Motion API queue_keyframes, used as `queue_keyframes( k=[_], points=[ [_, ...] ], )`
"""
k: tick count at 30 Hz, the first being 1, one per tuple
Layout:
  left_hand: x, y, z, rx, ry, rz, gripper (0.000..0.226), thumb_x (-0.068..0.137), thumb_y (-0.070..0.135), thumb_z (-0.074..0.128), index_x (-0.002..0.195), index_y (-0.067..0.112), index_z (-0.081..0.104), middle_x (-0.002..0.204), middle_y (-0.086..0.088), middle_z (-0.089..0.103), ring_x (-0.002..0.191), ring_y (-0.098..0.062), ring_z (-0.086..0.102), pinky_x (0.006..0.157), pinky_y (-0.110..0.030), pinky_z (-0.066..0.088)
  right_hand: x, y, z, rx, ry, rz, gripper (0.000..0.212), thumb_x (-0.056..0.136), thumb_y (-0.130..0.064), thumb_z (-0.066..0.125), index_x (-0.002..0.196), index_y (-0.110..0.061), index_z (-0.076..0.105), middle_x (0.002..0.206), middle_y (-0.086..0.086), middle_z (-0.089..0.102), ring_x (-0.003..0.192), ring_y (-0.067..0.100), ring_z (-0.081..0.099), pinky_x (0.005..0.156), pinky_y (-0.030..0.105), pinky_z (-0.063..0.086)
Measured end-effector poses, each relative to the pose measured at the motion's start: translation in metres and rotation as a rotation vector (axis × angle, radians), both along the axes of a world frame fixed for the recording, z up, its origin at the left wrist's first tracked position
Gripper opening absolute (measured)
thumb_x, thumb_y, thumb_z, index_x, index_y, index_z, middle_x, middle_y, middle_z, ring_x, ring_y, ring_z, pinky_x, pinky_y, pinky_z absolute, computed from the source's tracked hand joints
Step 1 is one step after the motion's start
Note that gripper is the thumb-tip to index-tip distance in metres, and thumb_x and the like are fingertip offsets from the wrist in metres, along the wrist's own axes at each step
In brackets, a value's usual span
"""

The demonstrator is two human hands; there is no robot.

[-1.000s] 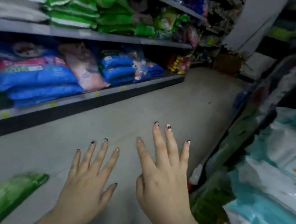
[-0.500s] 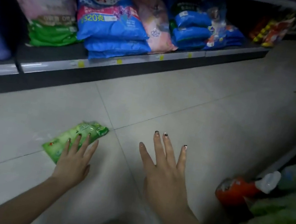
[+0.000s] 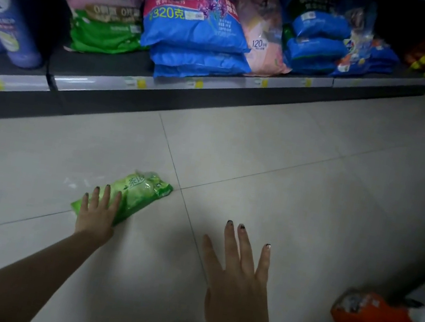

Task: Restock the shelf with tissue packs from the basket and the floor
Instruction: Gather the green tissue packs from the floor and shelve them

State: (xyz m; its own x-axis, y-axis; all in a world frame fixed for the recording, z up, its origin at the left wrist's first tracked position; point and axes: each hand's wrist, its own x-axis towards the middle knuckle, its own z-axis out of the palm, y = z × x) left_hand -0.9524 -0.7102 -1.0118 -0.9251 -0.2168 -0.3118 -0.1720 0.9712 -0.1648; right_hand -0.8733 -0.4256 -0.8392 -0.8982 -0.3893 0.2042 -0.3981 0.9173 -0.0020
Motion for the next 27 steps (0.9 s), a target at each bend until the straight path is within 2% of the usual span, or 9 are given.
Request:
queue_keyframes(
  k=[4, 7, 10, 13, 15, 18, 20, 23, 27],
  points=[
    [-0.011, -0.012, -0.018, 0.124, -0.037, 0.254, 0.101, 0.076, 0.049, 0.063, 0.148, 0.018, -0.001, 0.155, -0.015, 0.002, 0.142, -0.037, 0.007, 0.115, -0.047, 0.012, 0.0, -0.001, -0.014, -0.012, 0.019, 0.022, 0.077, 0.04, -0.02, 0.073, 0.116, -0.023, 0.064, 0.133, 0.016, 0.054, 0.128, 0.031, 0.033, 0.107, 0.053, 0.01],
    [-0.019, -0.021, -0.029, 0.221, -0.024, 0.376, 0.112, 0.065, 0.058, 0.069, 0.146, 0.015, 0.005, 0.15, -0.019, 0.015, 0.135, -0.039, 0.022, 0.11, -0.047, 0.023, 0.0, -0.002, -0.027, 0.011, 0.042, 0.017, 0.08, 0.038, -0.025, 0.072, 0.117, -0.024, 0.061, 0.133, 0.017, 0.053, 0.126, 0.031, 0.036, 0.1, 0.056, 0.019],
    [-0.021, -0.026, -0.037, 0.234, -0.011, 0.387, 0.11, 0.062, 0.058, 0.07, 0.143, 0.013, 0.01, 0.145, -0.019, 0.024, 0.13, -0.041, 0.029, 0.107, -0.047, 0.028, -0.002, -0.007, -0.039, 0.004, 0.114, 0.019, 0.073, 0.043, -0.024, 0.064, 0.116, -0.026, 0.056, 0.132, 0.015, 0.048, 0.123, 0.029, 0.04, 0.097, 0.057, 0.026],
    [-0.025, -0.032, -0.042, 0.206, -0.008, 0.353, 0.112, 0.061, 0.059, 0.069, 0.144, 0.012, 0.01, 0.147, -0.018, 0.023, 0.134, -0.04, 0.022, 0.109, -0.047, 0.024, -0.007, -0.016, -0.043, -0.003, 0.197, -0.005, 0.05, 0.062, -0.022, 0.048, 0.111, -0.027, 0.055, 0.12, 0.014, 0.064, 0.117, 0.026, 0.045, 0.094, 0.059, 0.037],
    [-0.028, -0.036, -0.041, 0.2, -0.004, 0.348, 0.116, 0.056, 0.061, 0.071, 0.143, 0.012, 0.012, 0.143, -0.016, 0.03, 0.13, -0.037, 0.029, 0.105, -0.045, 0.029, -0.01, -0.018, -0.044, 0.004, 0.217, -0.022, 0.047, 0.068, -0.022, 0.039, 0.111, -0.027, 0.056, 0.124, 0.014, 0.061, 0.118, 0.026, 0.044, 0.098, 0.057, 0.032],
    [-0.031, -0.035, -0.039, 0.204, -0.021, 0.341, 0.119, 0.052, 0.061, 0.074, 0.142, 0.014, 0.013, 0.133, -0.014, 0.04, 0.12, -0.035, 0.041, 0.099, -0.042, 0.036, -0.014, -0.013, -0.043, 0.04, 0.174, -0.02, 0.057, 0.059, -0.02, 0.055, 0.115, -0.026, 0.057, 0.134, 0.013, 0.045, 0.125, 0.028, 0.039, 0.106, 0.053, 0.012],
    [-0.032, -0.033, -0.038, 0.226, -0.025, 0.351, 0.12, 0.051, 0.063, 0.075, 0.142, 0.015, 0.013, 0.131, -0.015, 0.041, 0.118, -0.036, 0.042, 0.098, -0.042, 0.037, -0.018, -0.01, -0.042, 0.072, 0.048, -0.034, 0.085, 0.038, -0.018, 0.075, 0.12, -0.025, 0.055, 0.136, 0.015, 0.047, 0.128, 0.03, 0.035, 0.106, 0.052, 0.006],
    [-0.029, -0.031, -0.038, 0.281, -0.002, 0.355, 0.121, 0.049, 0.064, 0.076, 0.142, 0.012, 0.017, 0.127, -0.019, 0.042, 0.115, -0.039, 0.043, 0.096, -0.044, 0.039, -0.025, -0.009, -0.035, 0.087, -0.078, -0.085, 0.1, 0.028, -0.018, 0.083, 0.122, -0.024, 0.05, 0.133, 0.016, 0.055, 0.128, 0.031, 0.033, 0.106, 0.051, 0.004],
    [-0.022, -0.024, -0.024, 0.332, 0.066, 0.308, 0.12, 0.049, 0.065, 0.076, 0.141, 0.009, 0.023, 0.123, -0.021, 0.045, 0.11, -0.042, 0.044, 0.09, -0.045, 0.042, -0.032, -0.001, -0.026, 0.102, -0.078, -0.129, 0.091, 0.032, -0.016, 0.082, 0.119, -0.023, 0.059, 0.132, 0.017, 0.055, 0.127, 0.032, 0.034, 0.102, 0.057, 0.014]
  ],
)
